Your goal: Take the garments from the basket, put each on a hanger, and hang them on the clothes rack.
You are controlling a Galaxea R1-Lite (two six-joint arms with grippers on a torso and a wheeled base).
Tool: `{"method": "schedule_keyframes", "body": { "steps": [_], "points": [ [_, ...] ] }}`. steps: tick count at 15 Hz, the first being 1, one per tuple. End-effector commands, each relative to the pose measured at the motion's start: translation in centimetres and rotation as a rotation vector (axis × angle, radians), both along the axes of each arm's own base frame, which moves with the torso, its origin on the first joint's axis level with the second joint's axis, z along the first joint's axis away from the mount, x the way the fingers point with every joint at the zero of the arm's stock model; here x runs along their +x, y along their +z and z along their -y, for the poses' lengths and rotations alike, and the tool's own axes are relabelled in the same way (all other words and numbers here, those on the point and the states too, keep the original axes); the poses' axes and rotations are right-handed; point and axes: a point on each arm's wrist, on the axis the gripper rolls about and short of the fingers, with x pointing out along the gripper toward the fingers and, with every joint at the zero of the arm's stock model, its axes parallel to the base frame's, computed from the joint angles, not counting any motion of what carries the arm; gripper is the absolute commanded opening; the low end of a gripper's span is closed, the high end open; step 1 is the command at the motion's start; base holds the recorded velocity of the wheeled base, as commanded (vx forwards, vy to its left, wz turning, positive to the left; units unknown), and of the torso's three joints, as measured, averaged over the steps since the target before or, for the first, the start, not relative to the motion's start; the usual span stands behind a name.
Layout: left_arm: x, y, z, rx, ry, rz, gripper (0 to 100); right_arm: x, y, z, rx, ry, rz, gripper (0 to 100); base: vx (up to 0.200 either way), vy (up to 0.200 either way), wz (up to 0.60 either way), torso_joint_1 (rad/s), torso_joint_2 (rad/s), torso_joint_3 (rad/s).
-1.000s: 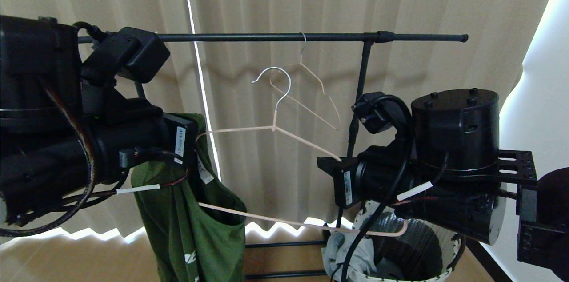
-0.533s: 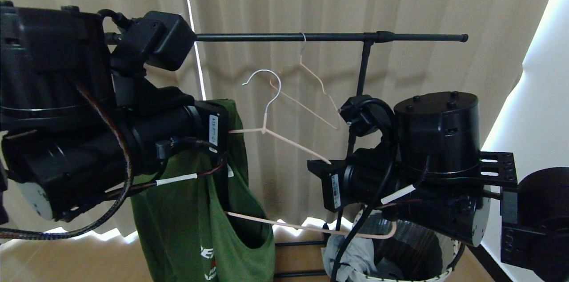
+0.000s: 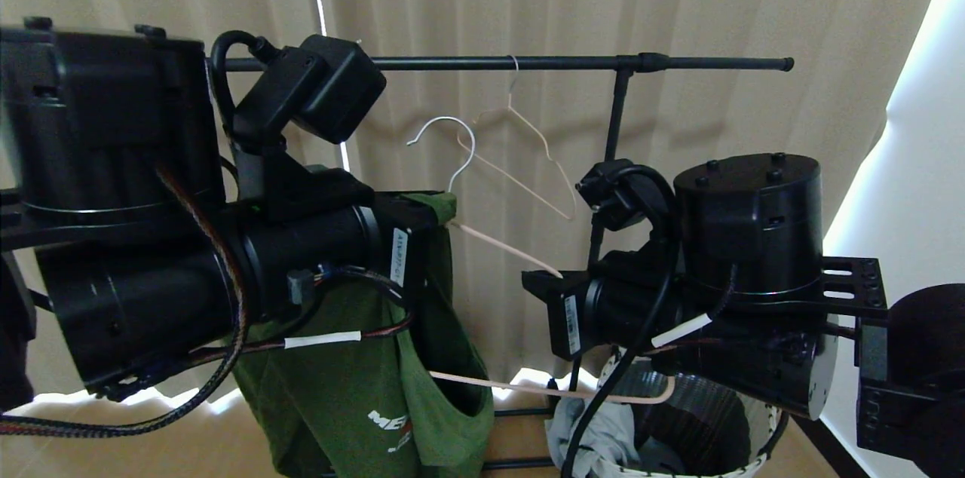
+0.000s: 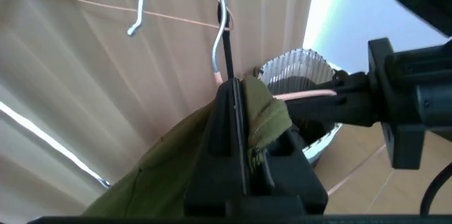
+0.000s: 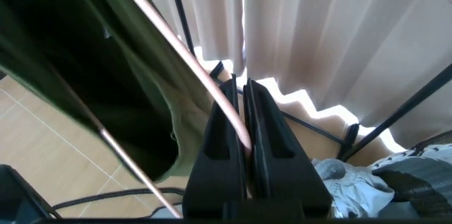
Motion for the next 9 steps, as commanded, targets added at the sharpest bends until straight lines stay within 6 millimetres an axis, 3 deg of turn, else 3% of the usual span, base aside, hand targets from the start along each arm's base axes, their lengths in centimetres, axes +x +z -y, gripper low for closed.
{"method": "schedule_keyframes", "body": {
  "steps": [1, 2, 3, 6, 9],
  "points": [
    [-0.1, -0.3, -0.2, 0.006, 0.002, -0.005, 0, -0.2, 0.4, 0.2, 0.01, 0.0, 0.008, 0, 0.0, 0.0, 0.0, 0.0, 0.0, 0.0],
    [-0.3, -0.4, -0.3, 0.008, 0.002, -0.008, 0, -0.3, 0.6, 0.3, 0.015, 0.001, 0.014, 0, 0.0, 0.0, 0.0, 0.0, 0.0, 0.0],
    [-0.4, -0.4, -0.5, 0.009, 0.002, -0.009, 100, -0.4, 0.8, 0.5, 0.019, -0.001, 0.018, 0, 0.0, 0.0, 0.0, 0.0, 0.0, 0.0],
    [-0.9, 0.3, -1.1, 0.008, 0.003, 0.027, 100, -0.9, 1.7, 1.2, 0.038, -0.003, 0.038, 0, 0.0, 0.0, 0.0, 0.0, 0.0, 0.0],
    [-1.9, 1.2, -3.1, 0.05, 0.019, 0.114, 100, -1.7, 2.9, 2.6, 0.023, 0.008, 0.102, 0, 0.0, 0.0, 0.0, 0.0, 0.0, 0.0]
  ]
}}
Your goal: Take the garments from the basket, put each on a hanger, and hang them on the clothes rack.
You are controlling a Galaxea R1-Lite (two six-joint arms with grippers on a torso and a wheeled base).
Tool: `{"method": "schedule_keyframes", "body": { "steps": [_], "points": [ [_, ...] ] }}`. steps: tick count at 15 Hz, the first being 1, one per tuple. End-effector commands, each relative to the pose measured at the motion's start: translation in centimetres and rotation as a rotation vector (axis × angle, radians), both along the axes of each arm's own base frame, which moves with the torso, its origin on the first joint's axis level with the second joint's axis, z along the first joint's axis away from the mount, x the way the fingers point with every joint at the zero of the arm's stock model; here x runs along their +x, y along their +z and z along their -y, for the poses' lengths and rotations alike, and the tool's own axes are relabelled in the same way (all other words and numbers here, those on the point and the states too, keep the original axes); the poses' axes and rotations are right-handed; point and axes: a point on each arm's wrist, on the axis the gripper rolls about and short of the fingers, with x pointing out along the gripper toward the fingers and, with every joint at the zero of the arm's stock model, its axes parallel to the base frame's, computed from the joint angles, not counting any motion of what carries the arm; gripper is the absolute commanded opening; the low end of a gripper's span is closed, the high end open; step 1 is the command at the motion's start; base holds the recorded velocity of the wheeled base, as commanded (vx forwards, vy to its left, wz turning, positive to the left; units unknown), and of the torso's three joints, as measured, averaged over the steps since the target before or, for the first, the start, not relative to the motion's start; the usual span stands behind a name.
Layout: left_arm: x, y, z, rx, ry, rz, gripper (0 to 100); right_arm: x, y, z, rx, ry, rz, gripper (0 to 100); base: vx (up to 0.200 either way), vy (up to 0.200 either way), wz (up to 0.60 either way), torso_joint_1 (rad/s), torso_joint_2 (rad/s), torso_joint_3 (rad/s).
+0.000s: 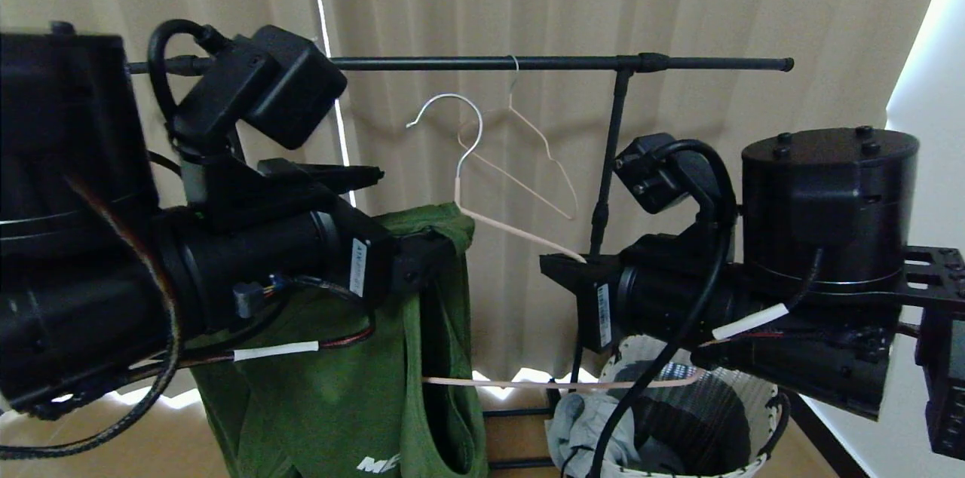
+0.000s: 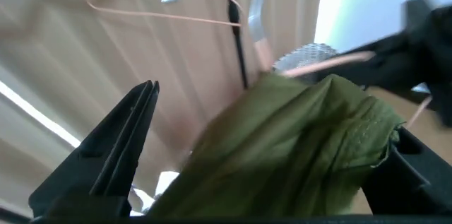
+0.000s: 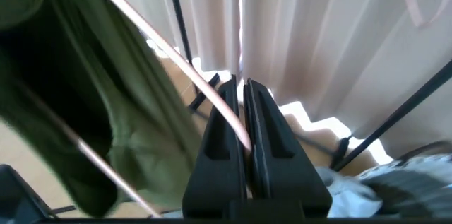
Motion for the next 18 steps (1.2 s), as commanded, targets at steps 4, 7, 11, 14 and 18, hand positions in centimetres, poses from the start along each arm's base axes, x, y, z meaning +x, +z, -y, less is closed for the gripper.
{"method": "schedule_keyframes", "body": {
  "steps": [4, 7, 11, 14, 18],
  "points": [
    [-1.2, 0.5, -1.5, 0.013, 0.005, 0.052, 100, -0.1, 1.6, 2.1, 0.026, -0.038, 0.052, 0, 0.0, 0.0, 0.0, 0.0, 0.0, 0.0],
    [-1.1, -0.1, -1.3, 0.036, -0.037, 0.105, 100, 0.9, 2.2, 2.3, 0.07, -0.058, 0.137, 0, 0.0, 0.0, 0.0, 0.0, 0.0, 0.0],
    [-0.6, -0.4, -2.3, 0.07, -0.019, 0.144, 100, 1.5, 1.7, 3.5, 0.017, -0.087, 0.172, 0, 0.0, 0.0, 0.0, 0.0, 0.0, 0.0],
    [-0.7, -1.2, -2.8, 0.089, -0.007, 0.147, 100, 1.5, 1.0, 4.5, -0.018, -0.068, 0.174, 0, 0.0, 0.0, 0.0, 0.0, 0.0, 0.0],
    [-0.3, -1.4, -3.0, 0.209, -0.043, 0.255, 100, 1.0, 0.4, 4.8, -0.076, -0.011, 0.278, 0, 0.0, 0.0, 0.0, 0.0, 0.0, 0.0]
  ]
}}
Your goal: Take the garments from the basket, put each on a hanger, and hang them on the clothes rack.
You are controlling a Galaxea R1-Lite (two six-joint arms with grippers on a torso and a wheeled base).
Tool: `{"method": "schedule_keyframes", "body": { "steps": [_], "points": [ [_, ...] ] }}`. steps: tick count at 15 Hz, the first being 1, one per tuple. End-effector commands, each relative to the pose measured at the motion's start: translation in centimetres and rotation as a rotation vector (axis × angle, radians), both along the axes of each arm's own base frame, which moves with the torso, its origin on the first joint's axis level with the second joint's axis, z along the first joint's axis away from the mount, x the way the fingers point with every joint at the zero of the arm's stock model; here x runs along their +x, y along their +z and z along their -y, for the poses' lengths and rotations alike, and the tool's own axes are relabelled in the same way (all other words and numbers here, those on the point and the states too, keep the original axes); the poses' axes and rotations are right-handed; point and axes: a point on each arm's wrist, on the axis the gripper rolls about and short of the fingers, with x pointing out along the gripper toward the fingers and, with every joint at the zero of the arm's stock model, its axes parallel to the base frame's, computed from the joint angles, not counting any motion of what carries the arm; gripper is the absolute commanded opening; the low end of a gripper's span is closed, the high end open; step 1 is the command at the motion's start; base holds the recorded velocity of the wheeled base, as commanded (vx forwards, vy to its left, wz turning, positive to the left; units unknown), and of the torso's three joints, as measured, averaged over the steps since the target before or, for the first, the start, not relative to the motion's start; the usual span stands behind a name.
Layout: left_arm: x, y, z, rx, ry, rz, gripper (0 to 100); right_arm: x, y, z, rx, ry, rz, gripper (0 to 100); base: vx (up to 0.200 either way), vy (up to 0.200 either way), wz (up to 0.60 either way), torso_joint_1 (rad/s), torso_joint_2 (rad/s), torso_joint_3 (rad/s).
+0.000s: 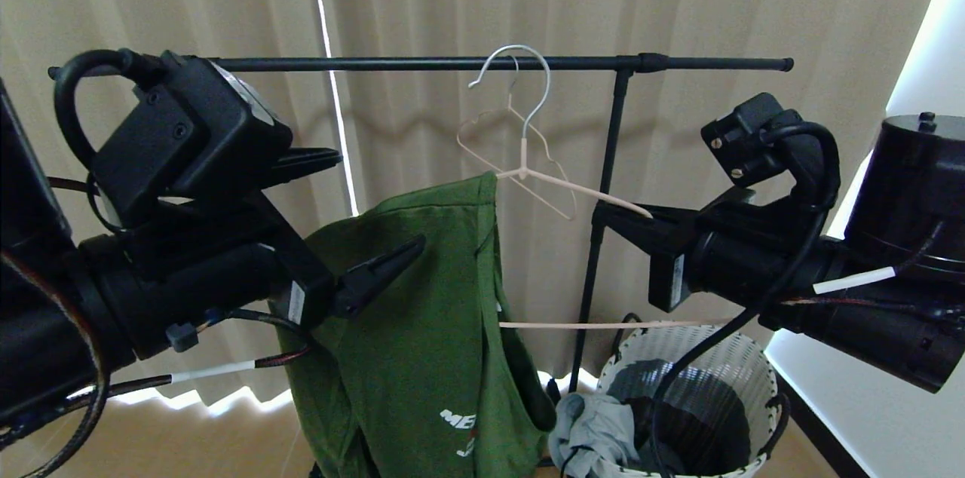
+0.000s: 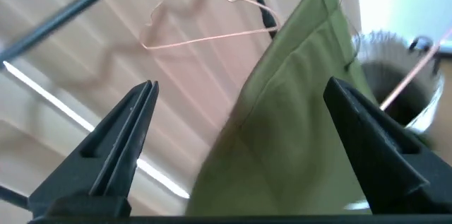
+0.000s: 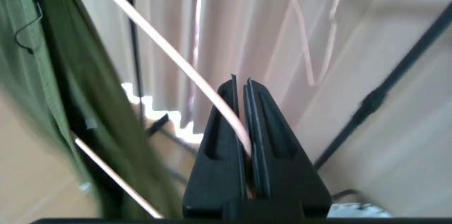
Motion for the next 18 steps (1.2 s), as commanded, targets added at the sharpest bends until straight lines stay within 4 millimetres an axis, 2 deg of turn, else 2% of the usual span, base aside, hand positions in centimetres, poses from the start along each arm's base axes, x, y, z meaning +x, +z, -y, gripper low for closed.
{"method": "schedule_keyframes", "body": {
  "steps": [1, 6, 12, 13, 18],
  "points": [
    [0.4, -0.2, -0.1, 0.053, -0.032, 0.028, 100, -0.2, -0.4, 0.2, -0.019, 0.004, 0.015, 0, 0.0, 0.0, 0.0, 0.0, 0.0, 0.0],
    [2.6, -0.7, 1.1, 0.143, -0.047, 0.054, 100, -0.2, -0.1, -0.2, -0.001, 0.051, 0.049, 0, 0.0, 0.0, 0.0, 0.0, 0.0, 0.0],
    [3.1, -1.2, 1.3, 0.154, -0.045, 0.038, 100, -0.7, -0.1, -0.3, 0.012, 0.087, 0.06, 0, 0.0, 0.0, 0.0, 0.0, 0.0, 0.0],
    [3.1, -1.2, 1.3, 0.154, -0.042, 0.038, 0, -0.8, -0.1, -0.2, 0.014, 0.089, 0.06, 0, 0.0, 0.0, 0.0, 0.0, 0.0, 0.0],
    [3.1, -1.2, 1.2, 0.155, -0.041, 0.038, 0, -0.8, -0.1, -0.3, 0.013, 0.092, 0.059, 0, 0.0, 0.0, 0.0, 0.0, 0.0, 0.0]
  ]
}}
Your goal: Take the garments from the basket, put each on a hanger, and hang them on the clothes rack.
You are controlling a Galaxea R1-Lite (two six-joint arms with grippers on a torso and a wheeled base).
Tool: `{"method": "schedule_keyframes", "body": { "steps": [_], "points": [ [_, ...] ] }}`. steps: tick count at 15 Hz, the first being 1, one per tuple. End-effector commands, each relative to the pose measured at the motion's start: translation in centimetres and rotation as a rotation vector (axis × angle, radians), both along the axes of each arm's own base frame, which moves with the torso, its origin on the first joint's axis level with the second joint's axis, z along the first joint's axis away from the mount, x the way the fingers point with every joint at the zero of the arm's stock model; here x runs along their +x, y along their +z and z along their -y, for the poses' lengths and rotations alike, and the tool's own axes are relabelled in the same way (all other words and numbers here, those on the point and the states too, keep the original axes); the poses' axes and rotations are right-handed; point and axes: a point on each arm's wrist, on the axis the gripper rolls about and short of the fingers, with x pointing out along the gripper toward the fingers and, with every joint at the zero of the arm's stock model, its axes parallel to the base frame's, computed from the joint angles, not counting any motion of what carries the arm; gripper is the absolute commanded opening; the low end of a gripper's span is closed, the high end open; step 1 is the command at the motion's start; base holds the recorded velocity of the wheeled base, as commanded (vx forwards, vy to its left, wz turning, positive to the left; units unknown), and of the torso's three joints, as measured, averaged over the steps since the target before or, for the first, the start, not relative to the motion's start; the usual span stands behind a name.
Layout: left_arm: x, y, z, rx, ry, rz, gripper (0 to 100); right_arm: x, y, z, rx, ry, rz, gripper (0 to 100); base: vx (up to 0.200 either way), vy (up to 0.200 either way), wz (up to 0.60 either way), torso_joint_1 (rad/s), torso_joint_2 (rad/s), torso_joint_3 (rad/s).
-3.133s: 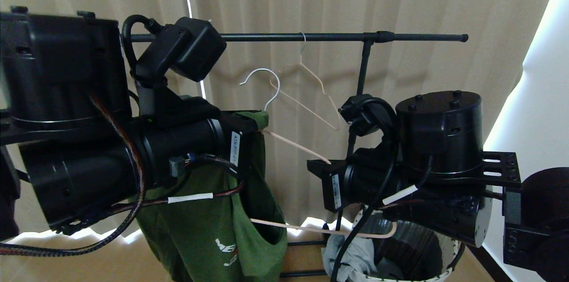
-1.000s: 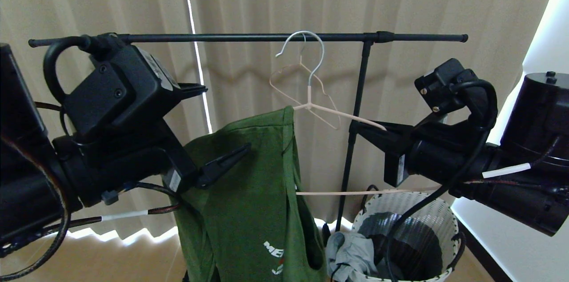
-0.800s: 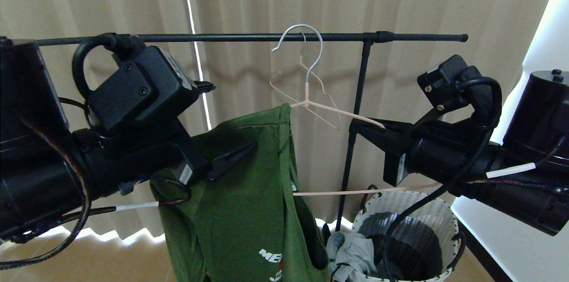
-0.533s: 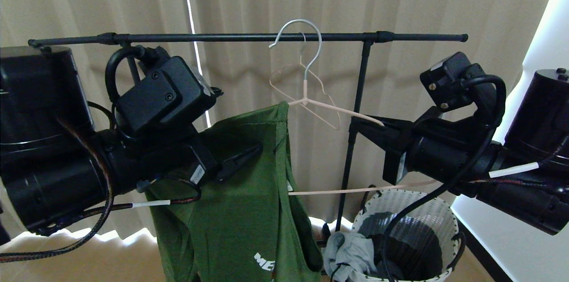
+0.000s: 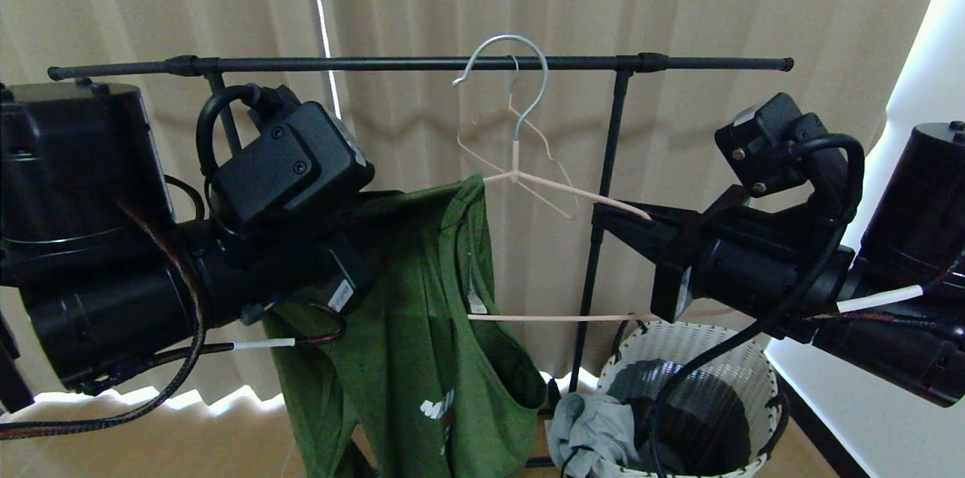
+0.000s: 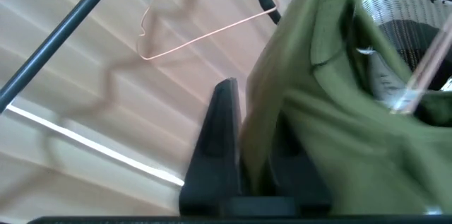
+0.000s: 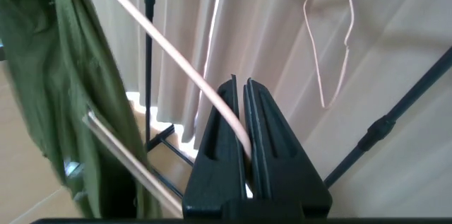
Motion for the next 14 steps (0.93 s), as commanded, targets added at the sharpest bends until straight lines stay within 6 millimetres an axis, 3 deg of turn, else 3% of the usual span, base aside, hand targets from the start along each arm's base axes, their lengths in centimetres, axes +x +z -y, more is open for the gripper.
{"method": "schedule_keyframes", "body": {
  "steps": [1, 5, 6, 8, 14],
  "points": [
    [0.0, -0.1, 0.0, 0.003, 0.0, -0.003, 0, 0.0, 0.0, 0.0, -0.001, 0.0, -0.001, 0, 0.0, 0.0, 0.0, 0.0, 0.0, 0.0],
    [0.0, -0.4, 0.0, 0.006, 0.004, -0.01, 0, -0.1, -0.2, 0.1, -0.006, -0.001, -0.005, 0, 0.0, 0.0, 0.0, 0.0, 0.0, 0.0],
    [-0.1, -0.5, -0.1, 0.002, 0.005, -0.003, 0, -0.1, -0.5, 0.2, -0.013, -0.001, -0.013, 100, 0.0, 0.0, 0.0, 0.0, 0.0, 0.0],
    [-0.1, -0.6, -0.3, -0.021, 0.025, 0.031, 0, -0.2, -0.6, 0.2, -0.018, -0.004, -0.016, 100, 0.0, 0.0, 0.0, 0.0, 0.0, 0.0],
    [1.2, -0.8, -2.7, -0.008, 0.376, 0.043, 0, -1.1, -1.0, 1.1, -0.047, -0.005, 0.017, 100, 0.0, 0.0, 0.0, 0.0, 0.0, 0.0]
  ]
}}
